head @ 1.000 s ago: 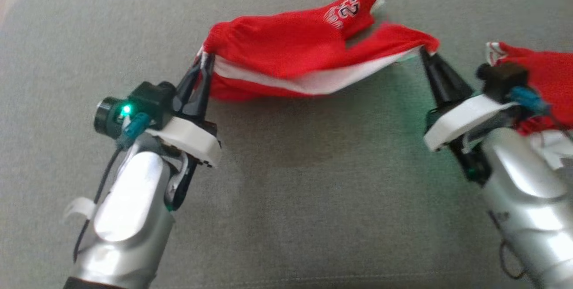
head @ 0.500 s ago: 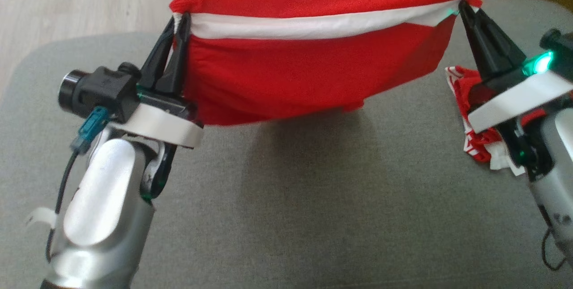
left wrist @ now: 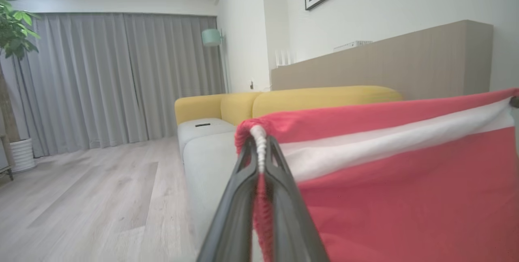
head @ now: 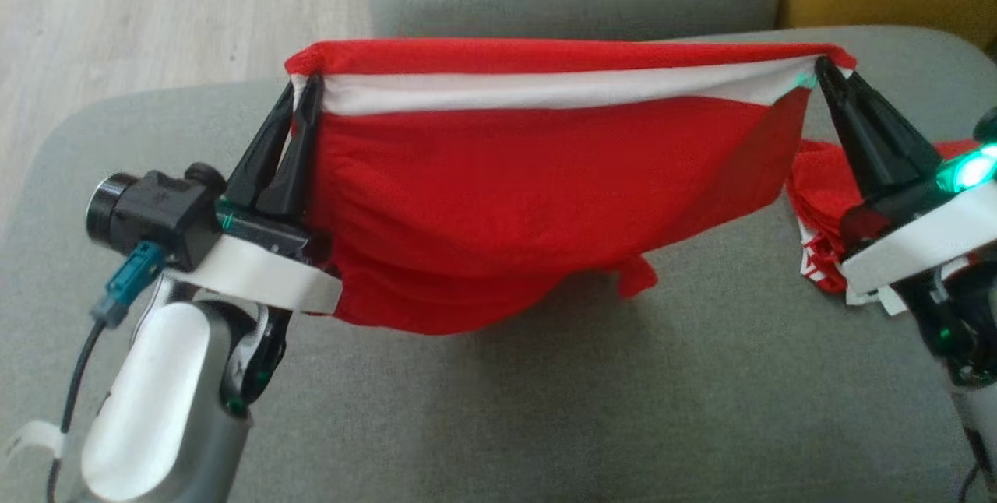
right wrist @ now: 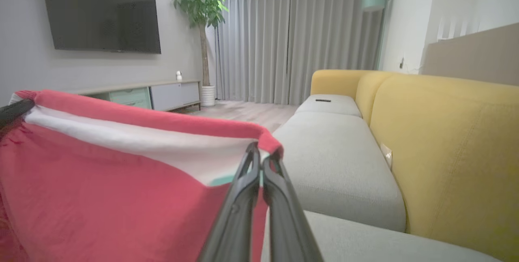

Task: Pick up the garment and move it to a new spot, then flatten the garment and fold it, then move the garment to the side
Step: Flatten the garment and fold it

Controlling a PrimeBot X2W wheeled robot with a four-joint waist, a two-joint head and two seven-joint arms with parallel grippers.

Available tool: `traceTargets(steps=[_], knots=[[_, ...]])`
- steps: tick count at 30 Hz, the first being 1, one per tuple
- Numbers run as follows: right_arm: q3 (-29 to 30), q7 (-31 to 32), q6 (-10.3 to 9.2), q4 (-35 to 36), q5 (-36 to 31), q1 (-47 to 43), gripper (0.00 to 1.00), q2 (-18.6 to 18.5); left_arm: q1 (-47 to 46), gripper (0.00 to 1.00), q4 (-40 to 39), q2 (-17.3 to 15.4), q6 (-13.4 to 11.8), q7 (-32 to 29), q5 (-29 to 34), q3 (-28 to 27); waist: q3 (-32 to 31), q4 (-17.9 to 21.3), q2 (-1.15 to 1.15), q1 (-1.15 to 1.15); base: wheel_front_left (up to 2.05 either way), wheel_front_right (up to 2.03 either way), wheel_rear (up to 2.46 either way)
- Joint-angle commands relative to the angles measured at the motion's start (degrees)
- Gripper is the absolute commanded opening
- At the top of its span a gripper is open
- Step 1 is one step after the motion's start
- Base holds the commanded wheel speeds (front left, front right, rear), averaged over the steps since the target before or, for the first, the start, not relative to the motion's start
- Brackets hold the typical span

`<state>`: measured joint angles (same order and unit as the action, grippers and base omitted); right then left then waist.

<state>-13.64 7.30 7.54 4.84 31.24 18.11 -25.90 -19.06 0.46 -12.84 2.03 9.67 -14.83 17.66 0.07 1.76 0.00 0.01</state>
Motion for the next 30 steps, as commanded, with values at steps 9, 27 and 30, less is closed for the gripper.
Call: traceTargets(steps=[9, 27, 30], knots=[[-1.96, 4.60, -0.05, -3.92, -3.08, 17.74, 0.00, -0.99, -17.83, 0.00, 4.40, -4.38, 3.70, -2.05, -1.48, -2.10, 13.06, 1.15, 0.00, -0.01, 0.00, 0.00, 0.00], [-8.65, -20.52, -0.05, -47.62, -15.26, 53.92, 0.00, 7.60, -50.10, 0.00, 29.22, 0.10, 5.24, 5.30, 0.30, -4.70, 20.31, 1.10, 0.00, -0.01, 0.00, 0.00, 0.00], [-12.18, -20.64, -0.05, -49.33, -13.51, 50.26, 0.00, 7.59, -45.75, 0.00, 28.61, 0.82, 5.34, 5.31, 0.13, -4.14, 19.87, 0.60, 0.00, -0.01, 0.00, 0.00, 0.00]])
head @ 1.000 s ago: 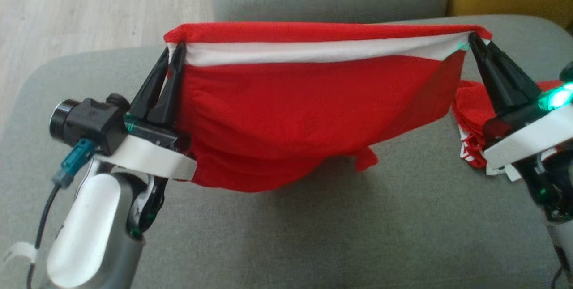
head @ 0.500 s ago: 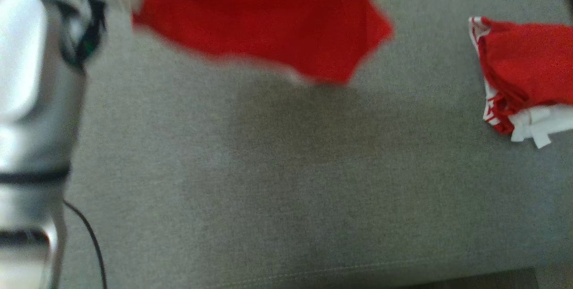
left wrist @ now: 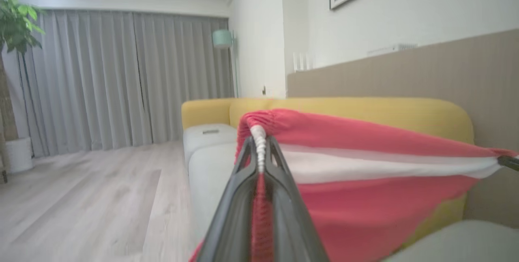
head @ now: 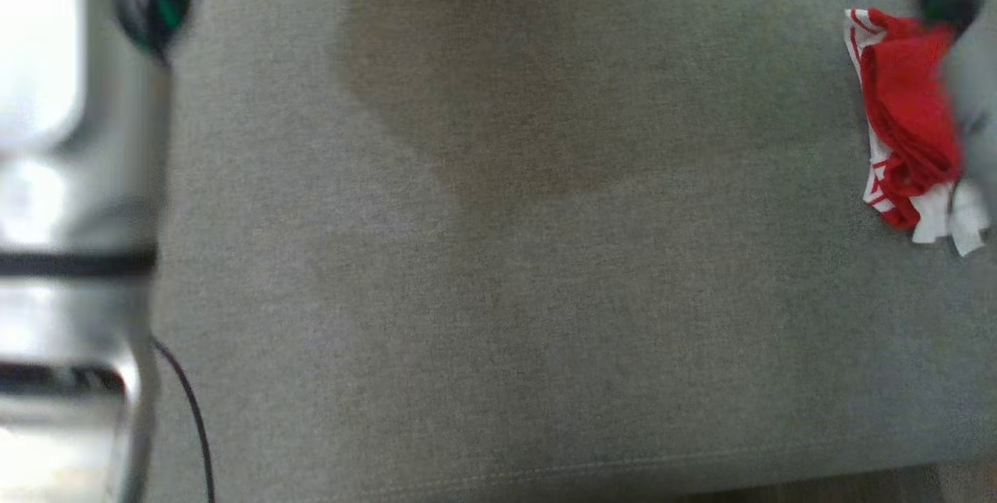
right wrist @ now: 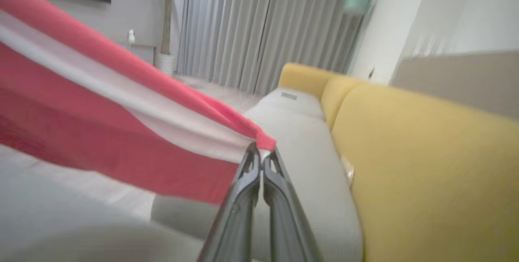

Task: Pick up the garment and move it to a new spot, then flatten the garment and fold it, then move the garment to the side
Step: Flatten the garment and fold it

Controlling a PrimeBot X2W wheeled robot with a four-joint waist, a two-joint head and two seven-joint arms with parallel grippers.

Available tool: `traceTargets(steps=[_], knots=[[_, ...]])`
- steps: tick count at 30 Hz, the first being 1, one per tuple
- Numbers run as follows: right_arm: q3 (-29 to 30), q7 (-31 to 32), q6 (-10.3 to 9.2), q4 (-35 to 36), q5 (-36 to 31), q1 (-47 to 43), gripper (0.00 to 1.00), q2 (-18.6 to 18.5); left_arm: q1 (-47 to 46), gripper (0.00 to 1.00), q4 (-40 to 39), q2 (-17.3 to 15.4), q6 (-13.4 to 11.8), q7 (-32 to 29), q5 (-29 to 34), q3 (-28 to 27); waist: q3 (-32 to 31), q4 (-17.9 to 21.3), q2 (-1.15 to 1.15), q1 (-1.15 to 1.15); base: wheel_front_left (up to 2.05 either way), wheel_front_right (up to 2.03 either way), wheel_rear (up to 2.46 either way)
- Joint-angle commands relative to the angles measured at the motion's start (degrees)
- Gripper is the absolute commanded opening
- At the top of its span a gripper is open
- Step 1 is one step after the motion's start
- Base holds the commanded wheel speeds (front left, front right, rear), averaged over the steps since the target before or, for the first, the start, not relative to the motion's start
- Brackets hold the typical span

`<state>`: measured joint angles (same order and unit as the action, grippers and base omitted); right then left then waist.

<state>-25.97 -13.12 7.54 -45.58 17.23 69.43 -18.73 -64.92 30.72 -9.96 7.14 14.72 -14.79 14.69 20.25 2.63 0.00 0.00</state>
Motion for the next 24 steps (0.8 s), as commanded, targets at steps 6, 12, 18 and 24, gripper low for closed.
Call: traceTargets(steps=[6, 12, 18, 24], knots=[[-10.95, 2.56, -0.05, -0.46, 8.50, -11.81, 0.00, -2.50, 15.51, 0.00, -3.37, -2.17, 0.33, 0.27, -1.58, 1.63, -2.05, -1.15, 0.00, 0.00, 0.00, 0.00, 0.00], [-22.07, 6.10, -0.05, 4.13, 16.02, -18.57, 0.00, -7.98, 28.59, 0.00, -6.33, -3.31, 0.34, 0.28, -2.29, 4.61, -5.13, -1.84, 0.00, 0.00, 0.00, 0.00, 0.00], [-30.52, 8.37, -0.05, 9.55, 20.52, -22.57, 0.00, -14.94, 36.86, 0.00, -10.10, -3.91, 0.34, 0.28, -0.14, 7.96, -8.79, -2.51, 0.00, 0.00, 0.00, 0.00, 0.00], [-34.85, 9.31, -0.05, 14.32, 24.49, -26.08, 0.00, -21.13, 43.52, 0.00, -13.07, -3.38, 0.35, 0.28, 1.17, 8.84, -12.25, -2.40, 0.00, 0.00, 0.00, 0.00, 0.00]])
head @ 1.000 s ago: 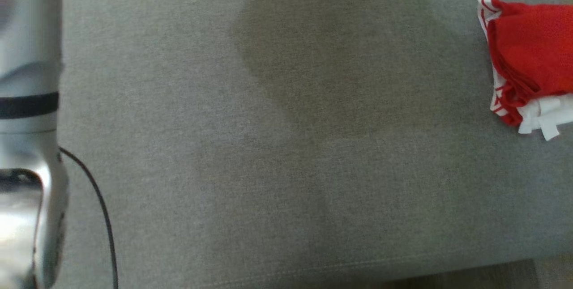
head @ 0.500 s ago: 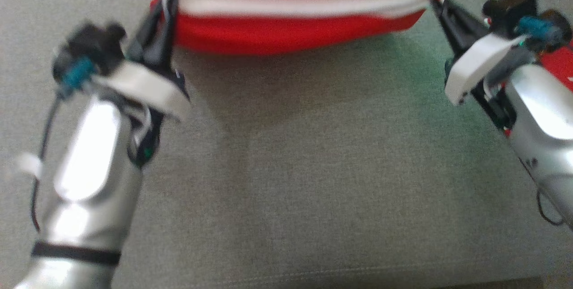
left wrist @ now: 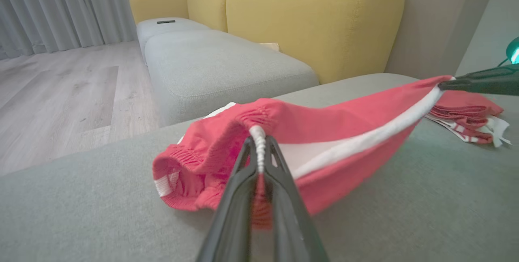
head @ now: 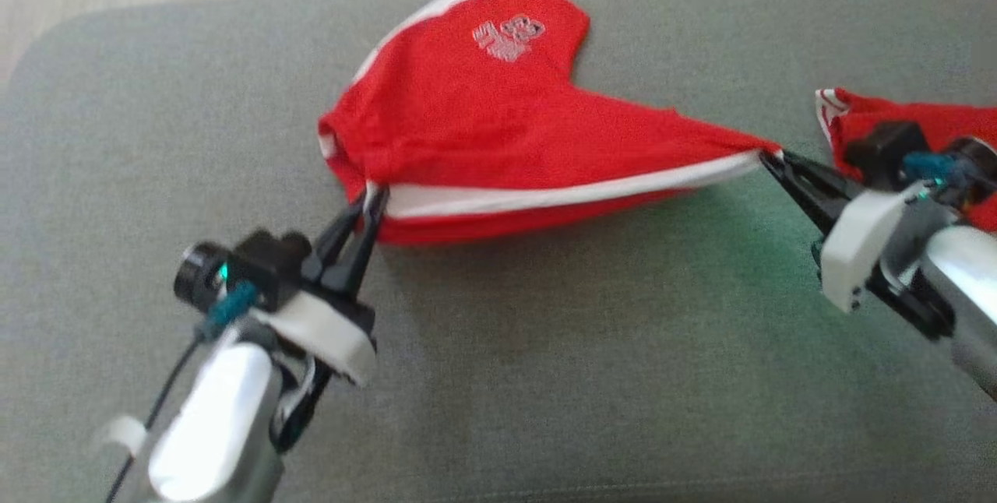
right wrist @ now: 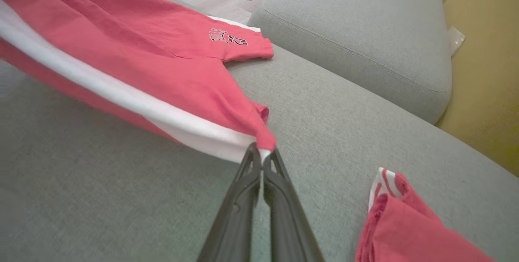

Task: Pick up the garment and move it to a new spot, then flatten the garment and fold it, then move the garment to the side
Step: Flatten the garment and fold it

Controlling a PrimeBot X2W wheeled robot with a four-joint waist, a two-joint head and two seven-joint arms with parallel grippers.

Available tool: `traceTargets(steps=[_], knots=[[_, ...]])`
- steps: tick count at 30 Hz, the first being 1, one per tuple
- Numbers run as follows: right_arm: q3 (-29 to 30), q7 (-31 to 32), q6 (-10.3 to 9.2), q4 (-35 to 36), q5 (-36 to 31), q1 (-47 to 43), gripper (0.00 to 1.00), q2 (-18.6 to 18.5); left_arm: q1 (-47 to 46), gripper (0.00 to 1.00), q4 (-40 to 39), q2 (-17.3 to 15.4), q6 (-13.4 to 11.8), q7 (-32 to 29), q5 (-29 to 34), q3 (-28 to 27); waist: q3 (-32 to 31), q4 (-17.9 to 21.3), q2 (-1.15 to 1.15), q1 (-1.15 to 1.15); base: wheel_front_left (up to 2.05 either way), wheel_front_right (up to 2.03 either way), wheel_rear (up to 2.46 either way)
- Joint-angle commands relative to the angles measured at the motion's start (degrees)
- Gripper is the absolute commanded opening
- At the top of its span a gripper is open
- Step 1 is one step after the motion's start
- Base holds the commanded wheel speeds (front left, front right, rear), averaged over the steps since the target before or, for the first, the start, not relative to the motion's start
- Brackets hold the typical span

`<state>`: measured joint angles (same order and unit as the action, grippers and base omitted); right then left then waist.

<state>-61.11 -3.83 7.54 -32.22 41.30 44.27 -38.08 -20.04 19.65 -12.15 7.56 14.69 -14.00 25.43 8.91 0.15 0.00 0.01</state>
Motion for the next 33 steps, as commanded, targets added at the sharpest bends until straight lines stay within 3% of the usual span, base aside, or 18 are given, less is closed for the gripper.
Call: traceTargets(steps=[1, 13, 18, 22, 27, 33], knots=[[-0.15, 0.22, -0.05, 1.76, 1.03, -1.55, 0.00, -2.69, -0.26, 0.00, -2.35, -1.05, -0.08, 0.30, 0.43, -1.90, -1.42, 0.20, 0.00, -0.01, 0.00, 0.00, 0.00], [-2.07, 4.35, -0.05, 12.61, 8.17, -15.46, 0.00, -13.36, 13.42, 0.00, -8.96, 0.76, -0.08, 0.30, 2.40, -0.79, -8.07, 1.58, 0.00, -0.01, 0.00, 0.00, 0.00], [2.00, 4.64, -0.05, 16.64, 8.98, -19.45, 0.00, -18.03, 15.83, 0.00, -11.90, 1.07, -0.08, 0.30, 2.78, -0.29, -8.65, 1.55, 0.00, -0.01, 0.00, 0.00, 0.00], [5.19, 5.05, -0.05, 17.98, 7.39, -19.09, 0.00, -18.28, 15.42, 0.00, -12.83, 1.65, -0.08, 0.30, 2.93, -1.27, -8.17, 1.11, 0.00, -0.01, 0.00, 0.00, 0.00], [11.03, 6.99, -0.05, 18.65, 2.85, -15.82, 0.00, -16.02, 13.14, 0.00, -13.51, 2.67, -0.08, 0.30, 3.31, -2.30, -6.61, -0.75, 0.00, -0.01, 0.00, 0.00, 0.00], [13.01, 9.43, -0.05, 18.27, -1.23, -11.07, 0.00, -12.86, 9.99, 0.00, -13.44, 3.63, -0.08, 0.30, 3.28, -2.69, -4.45, -2.92, 0.00, -0.01, 0.00, 0.00, 0.00]])
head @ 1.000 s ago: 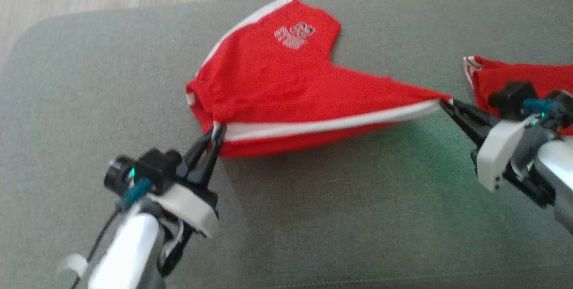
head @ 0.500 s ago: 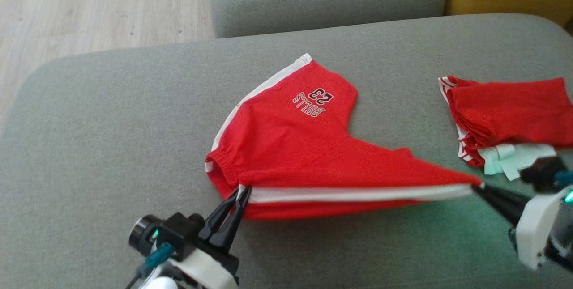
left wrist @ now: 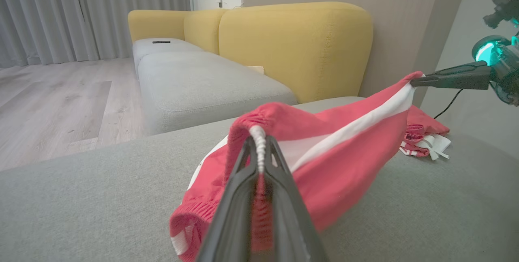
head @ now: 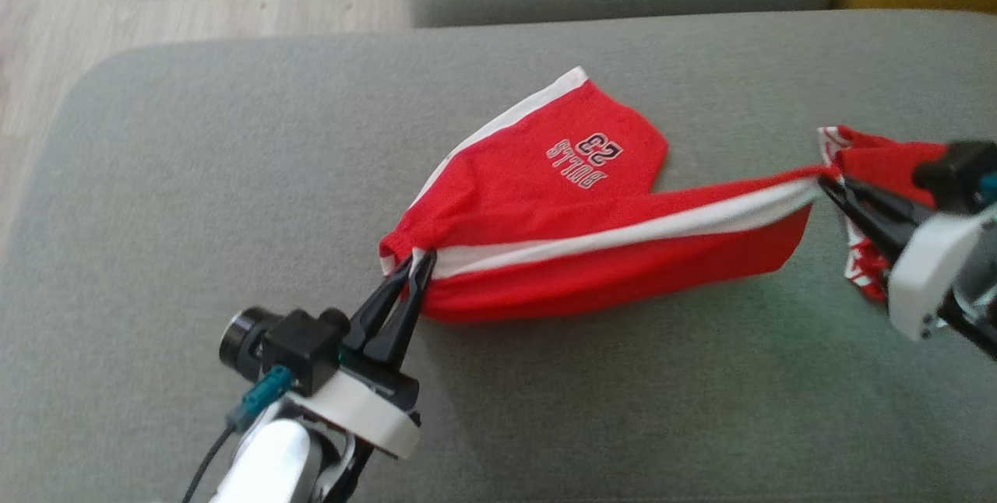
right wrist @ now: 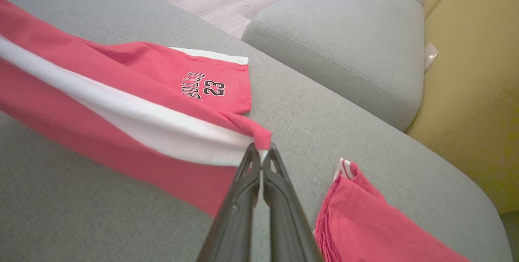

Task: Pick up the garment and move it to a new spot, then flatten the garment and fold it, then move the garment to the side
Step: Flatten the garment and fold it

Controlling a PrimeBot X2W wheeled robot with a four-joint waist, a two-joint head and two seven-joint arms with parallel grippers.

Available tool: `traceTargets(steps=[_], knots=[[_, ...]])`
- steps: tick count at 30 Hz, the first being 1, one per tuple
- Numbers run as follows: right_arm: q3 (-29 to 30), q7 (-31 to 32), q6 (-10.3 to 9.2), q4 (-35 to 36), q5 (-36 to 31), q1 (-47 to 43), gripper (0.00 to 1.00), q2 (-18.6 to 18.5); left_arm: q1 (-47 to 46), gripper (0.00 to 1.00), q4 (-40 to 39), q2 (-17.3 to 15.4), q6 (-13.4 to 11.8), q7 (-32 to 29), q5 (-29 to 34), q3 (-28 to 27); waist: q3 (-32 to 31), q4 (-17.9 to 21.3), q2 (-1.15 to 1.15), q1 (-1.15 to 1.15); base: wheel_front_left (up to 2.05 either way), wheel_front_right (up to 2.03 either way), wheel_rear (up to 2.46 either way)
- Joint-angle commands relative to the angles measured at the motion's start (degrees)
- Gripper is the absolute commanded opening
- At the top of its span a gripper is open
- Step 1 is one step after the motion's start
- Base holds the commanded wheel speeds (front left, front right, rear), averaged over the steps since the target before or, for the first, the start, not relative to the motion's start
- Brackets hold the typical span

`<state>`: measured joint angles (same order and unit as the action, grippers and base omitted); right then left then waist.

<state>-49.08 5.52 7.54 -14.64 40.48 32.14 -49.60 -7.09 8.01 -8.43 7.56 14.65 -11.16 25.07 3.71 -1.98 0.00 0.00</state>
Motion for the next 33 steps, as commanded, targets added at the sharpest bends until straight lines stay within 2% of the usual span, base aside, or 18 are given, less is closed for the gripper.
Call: traceTargets(steps=[1, 7, 17, 26, 33], knots=[[0.99, 0.47, -0.05, 0.50, -0.86, 2.00, 0.00, -0.92, -3.49, 0.00, -1.71, 0.08, -0.08, 0.35, 0.43, -2.37, 1.19, -1.19, 0.00, 0.00, 0.00, 0.00, 0.00], [-0.63, 2.29, -0.05, -1.75, -3.21, 9.15, 0.00, 1.13, -7.37, 0.00, -0.30, 1.32, -0.08, 0.35, 0.69, -2.90, 4.78, -4.00, 0.00, 0.00, 0.00, 0.00, 0.00], [-9.63, 4.62, -0.05, -8.43, -4.31, 24.52, 0.00, 3.67, -15.09, 0.00, 5.32, 3.98, -0.08, 0.35, 0.63, -2.45, 12.76, -10.09, 0.00, 0.00, 0.00, 0.00, 0.00], [-17.83, 3.29, -0.05, -17.49, -2.64, 34.09, 0.00, 5.62, -19.11, 0.00, 9.21, 5.42, -0.45, 0.35, -0.12, -1.82, 17.44, -14.78, 0.00, 0.00, 0.00, 0.00, 0.00], [-21.51, 1.84, -0.05, -22.47, -1.30, 38.14, 0.00, 6.72, -20.41, 0.00, 8.95, 5.53, -1.56, 0.35, -2.52, -0.03, 19.67, -16.73, 0.00, 0.00, 0.00, 0.00, 0.00]])
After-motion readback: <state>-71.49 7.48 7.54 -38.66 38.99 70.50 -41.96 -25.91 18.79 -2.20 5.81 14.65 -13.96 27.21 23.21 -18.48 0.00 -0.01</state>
